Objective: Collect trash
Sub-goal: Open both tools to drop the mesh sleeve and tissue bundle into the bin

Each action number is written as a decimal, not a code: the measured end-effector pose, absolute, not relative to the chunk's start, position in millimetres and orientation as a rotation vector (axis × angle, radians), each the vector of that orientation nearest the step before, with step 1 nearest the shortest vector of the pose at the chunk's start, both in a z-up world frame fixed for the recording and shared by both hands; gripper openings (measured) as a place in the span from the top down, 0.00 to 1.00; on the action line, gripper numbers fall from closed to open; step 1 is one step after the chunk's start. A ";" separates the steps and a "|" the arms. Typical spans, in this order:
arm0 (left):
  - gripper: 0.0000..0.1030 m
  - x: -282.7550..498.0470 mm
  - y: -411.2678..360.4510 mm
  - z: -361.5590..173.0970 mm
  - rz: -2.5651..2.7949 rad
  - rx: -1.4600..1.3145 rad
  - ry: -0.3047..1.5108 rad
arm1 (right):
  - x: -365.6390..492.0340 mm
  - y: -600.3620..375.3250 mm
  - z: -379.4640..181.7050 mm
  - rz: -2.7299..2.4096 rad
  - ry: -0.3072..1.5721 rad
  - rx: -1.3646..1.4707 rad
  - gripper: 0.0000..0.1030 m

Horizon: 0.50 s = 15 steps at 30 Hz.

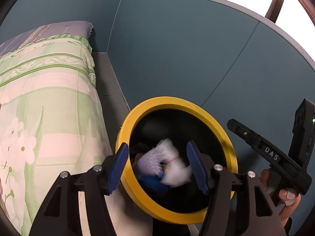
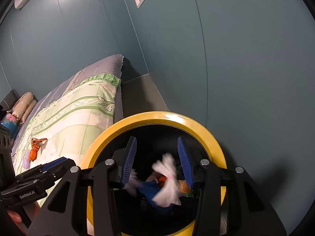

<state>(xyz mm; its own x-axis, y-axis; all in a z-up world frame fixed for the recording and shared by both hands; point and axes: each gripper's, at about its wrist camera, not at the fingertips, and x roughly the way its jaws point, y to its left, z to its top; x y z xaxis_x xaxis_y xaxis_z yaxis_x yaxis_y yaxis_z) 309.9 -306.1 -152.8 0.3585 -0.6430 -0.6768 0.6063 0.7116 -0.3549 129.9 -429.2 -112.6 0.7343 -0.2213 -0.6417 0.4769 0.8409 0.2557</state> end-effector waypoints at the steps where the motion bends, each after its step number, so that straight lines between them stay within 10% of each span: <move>1: 0.43 310.5 -303.6 -151.9 -0.801 -0.049 0.891 | 129.5 -428.2 -111.9 -0.397 0.638 0.425 0.60; 15: 0.29 322.3 -243.1 -105.1 -0.716 -0.083 0.778 | 123.0 -397.3 -74.3 -0.334 0.561 0.392 0.48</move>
<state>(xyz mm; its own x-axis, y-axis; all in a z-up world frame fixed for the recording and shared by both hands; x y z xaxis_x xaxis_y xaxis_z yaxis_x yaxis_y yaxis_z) 322.3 -243.1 -105.1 0.4914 -0.6190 -0.6126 0.5600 0.7633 -0.3221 123.0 -397.3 -74.3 0.7969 -0.1979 -0.5708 0.4076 0.8735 0.2662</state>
